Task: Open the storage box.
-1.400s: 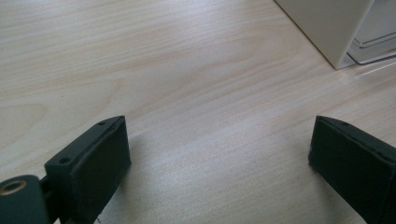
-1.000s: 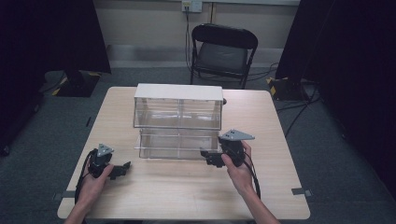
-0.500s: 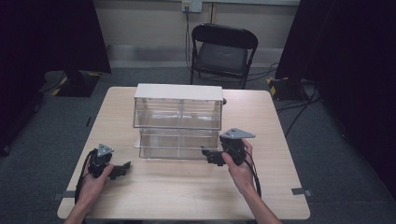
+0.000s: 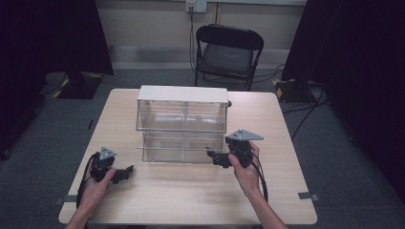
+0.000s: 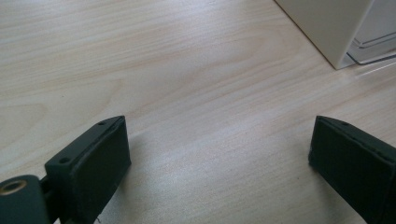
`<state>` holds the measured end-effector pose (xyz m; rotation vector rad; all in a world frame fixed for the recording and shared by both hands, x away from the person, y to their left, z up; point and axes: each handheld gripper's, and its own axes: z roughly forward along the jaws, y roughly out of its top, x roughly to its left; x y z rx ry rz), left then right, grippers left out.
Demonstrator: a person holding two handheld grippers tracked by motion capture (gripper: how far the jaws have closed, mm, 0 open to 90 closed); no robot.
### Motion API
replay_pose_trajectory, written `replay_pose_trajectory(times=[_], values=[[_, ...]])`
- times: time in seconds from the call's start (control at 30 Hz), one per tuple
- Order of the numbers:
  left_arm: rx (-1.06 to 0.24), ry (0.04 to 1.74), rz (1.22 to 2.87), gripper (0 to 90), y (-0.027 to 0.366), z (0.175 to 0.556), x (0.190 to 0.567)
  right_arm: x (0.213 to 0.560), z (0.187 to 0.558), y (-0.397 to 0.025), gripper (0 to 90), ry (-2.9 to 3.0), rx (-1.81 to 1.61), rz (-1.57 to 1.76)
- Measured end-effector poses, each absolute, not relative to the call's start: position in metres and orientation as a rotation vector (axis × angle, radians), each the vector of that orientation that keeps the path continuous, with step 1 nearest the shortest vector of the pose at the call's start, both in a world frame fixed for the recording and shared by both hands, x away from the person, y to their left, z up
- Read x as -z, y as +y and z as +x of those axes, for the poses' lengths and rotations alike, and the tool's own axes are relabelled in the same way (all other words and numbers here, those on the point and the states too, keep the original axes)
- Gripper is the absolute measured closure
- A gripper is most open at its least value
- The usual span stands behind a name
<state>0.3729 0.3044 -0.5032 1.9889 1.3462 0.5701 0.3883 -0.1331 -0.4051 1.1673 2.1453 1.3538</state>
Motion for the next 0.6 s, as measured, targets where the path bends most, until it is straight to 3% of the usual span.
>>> replay_pose_trajectory(times=[0.6], values=[[-0.57,1.346,1.989,4.8,0.3044,0.3729,0.5032,0.4004,0.3924,-0.135,13.7,2.128,-1.38,1.169]])
